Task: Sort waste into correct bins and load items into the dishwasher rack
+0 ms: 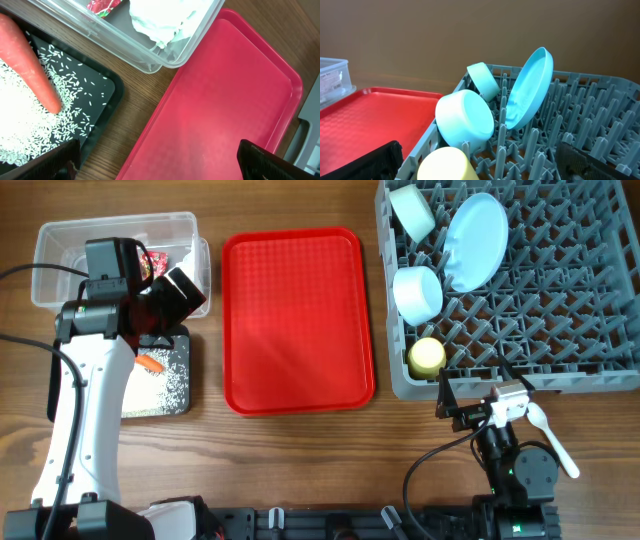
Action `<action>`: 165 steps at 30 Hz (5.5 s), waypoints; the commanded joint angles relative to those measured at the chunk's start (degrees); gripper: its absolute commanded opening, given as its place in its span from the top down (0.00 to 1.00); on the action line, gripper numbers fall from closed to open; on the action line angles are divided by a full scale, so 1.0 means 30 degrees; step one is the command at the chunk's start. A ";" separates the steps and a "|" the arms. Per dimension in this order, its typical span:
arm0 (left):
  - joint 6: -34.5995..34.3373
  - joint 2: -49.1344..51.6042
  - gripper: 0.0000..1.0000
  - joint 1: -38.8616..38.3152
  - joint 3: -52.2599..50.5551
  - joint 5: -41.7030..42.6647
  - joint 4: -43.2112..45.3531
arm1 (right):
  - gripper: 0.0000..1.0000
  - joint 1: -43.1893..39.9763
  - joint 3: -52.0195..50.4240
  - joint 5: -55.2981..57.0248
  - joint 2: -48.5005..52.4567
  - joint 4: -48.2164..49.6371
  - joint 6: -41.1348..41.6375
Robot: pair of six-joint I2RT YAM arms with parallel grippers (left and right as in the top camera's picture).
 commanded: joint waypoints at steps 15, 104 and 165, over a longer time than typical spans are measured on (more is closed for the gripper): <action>0.0015 -0.0998 0.00 -0.0095 0.0109 -0.0262 -0.0051 | 0.00 0.0066 -0.0022 -0.0459 -0.0277 0.0044 0.0211; 0.7475 -2.7540 0.00 -0.0452 -2.3897 0.0044 1.5438 | 0.00 0.0066 -0.0022 -0.0459 -0.0277 0.0051 0.0211; 0.7475 -2.7540 0.00 -0.0452 -2.3897 0.0044 1.5438 | 0.00 0.0066 -0.0022 -0.0459 -0.0277 0.0051 0.0211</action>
